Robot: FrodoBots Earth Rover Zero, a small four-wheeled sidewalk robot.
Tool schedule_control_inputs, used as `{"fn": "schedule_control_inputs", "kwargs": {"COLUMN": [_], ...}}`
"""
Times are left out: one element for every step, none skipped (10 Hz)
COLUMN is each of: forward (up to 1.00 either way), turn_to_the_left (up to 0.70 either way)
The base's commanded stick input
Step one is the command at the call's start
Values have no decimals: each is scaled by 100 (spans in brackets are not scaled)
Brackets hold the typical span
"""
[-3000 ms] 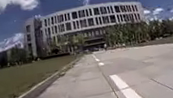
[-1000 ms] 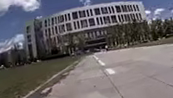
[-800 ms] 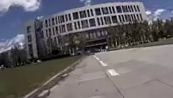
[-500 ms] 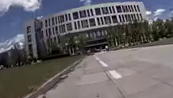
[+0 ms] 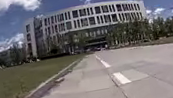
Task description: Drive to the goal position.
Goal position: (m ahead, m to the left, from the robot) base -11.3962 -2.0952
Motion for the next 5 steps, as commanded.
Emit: {"fn": "schedule_control_inputs", "kwargs": {"forward": [70,70,70,70,70], "turn_to_the_left": [5,4,4,5,0]}}
